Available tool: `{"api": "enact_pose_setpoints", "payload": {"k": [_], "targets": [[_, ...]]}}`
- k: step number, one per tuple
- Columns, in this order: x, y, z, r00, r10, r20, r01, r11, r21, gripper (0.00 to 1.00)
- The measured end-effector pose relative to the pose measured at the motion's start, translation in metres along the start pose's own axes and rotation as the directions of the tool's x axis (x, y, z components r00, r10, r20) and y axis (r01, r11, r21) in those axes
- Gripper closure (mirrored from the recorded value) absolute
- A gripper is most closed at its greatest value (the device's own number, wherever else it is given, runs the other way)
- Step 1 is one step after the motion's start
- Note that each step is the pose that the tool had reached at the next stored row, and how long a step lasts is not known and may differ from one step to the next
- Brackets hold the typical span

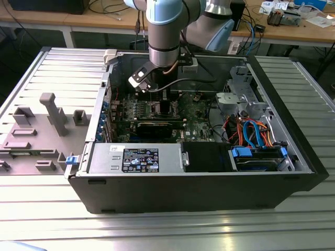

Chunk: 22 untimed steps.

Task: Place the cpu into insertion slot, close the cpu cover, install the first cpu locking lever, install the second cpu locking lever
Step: 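Place the cpu into insertion slot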

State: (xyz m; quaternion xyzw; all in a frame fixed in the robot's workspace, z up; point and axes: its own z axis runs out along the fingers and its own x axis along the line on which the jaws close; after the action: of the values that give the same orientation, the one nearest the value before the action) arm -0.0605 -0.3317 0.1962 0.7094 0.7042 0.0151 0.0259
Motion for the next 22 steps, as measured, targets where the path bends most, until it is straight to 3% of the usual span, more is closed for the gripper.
{"api": "enact_pose_setpoints", "payload": {"k": [4, 8, 9, 10, 17, 22], "targets": [[-0.0005, 0.0005, -0.0110, 1.0000, 0.000, 0.0017, 0.000, 1.0000, 0.0007, 0.38], [-0.0006, 0.0008, -0.0174, 1.0000, 0.000, 0.0016, 0.000, 1.0000, 0.0008, 0.40], [-0.0006, 0.0009, -0.0188, 1.0000, 0.000, 0.0016, 0.000, 1.0000, 0.0008, 0.46], [-0.0006, 0.0010, -0.0201, 1.0000, 0.000, 0.0016, 0.000, 1.0000, 0.0008, 0.46], [-0.0006, 0.0012, -0.0204, 1.0000, 0.000, 0.0016, 0.000, 1.0000, 0.0010, 0.89], [-0.0006, 0.0012, -0.0205, 1.0000, 0.000, 0.0016, 0.000, 1.0000, 0.0011, 0.89]]}}
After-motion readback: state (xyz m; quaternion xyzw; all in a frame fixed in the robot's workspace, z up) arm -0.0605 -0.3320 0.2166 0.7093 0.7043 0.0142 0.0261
